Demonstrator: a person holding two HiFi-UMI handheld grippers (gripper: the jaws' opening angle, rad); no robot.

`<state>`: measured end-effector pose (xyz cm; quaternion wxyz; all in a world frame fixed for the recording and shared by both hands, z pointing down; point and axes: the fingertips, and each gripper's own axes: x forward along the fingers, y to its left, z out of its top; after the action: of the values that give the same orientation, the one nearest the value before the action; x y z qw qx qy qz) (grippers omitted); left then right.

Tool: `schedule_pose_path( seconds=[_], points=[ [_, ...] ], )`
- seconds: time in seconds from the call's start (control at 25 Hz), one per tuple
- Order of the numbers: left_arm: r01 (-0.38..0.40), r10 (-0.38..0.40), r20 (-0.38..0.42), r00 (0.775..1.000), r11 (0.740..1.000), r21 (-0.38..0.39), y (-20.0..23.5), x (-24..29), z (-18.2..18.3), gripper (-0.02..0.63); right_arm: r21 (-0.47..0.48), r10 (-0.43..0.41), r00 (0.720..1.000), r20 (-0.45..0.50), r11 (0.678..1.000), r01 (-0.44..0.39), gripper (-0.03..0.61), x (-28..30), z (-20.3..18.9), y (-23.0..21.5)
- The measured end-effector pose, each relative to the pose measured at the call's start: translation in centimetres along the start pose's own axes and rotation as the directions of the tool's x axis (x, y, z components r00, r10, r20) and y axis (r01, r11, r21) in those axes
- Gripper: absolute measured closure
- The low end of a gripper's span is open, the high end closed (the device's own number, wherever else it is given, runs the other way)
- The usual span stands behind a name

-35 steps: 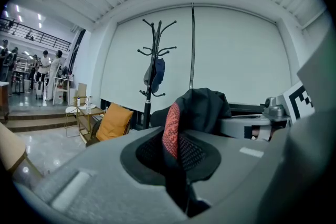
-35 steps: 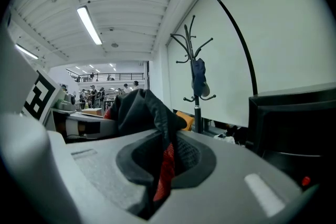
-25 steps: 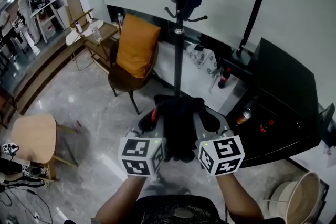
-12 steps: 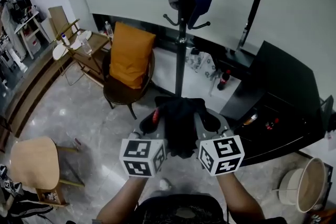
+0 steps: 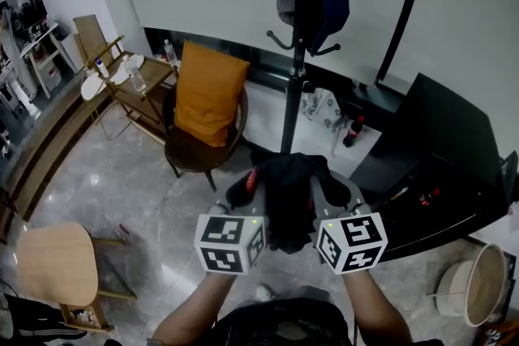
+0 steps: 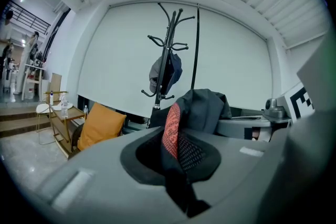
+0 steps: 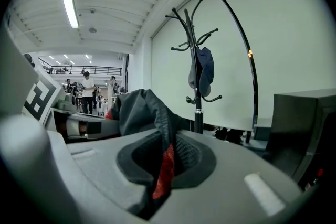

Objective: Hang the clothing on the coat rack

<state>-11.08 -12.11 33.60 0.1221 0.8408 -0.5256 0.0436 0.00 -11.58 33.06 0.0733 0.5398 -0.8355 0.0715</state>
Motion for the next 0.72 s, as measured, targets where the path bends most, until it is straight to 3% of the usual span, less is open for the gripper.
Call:
schedule_pose_path(
  seconds=[0.72],
  points=[
    [-0.008,0.005,0.063,0.998,0.999,0.051,1.0,4.3,3.4,0.580,0.012,-0.026,0.995,0.101,1.000,0.025,0.555,4.1,3.3,-2.8]
  ],
)
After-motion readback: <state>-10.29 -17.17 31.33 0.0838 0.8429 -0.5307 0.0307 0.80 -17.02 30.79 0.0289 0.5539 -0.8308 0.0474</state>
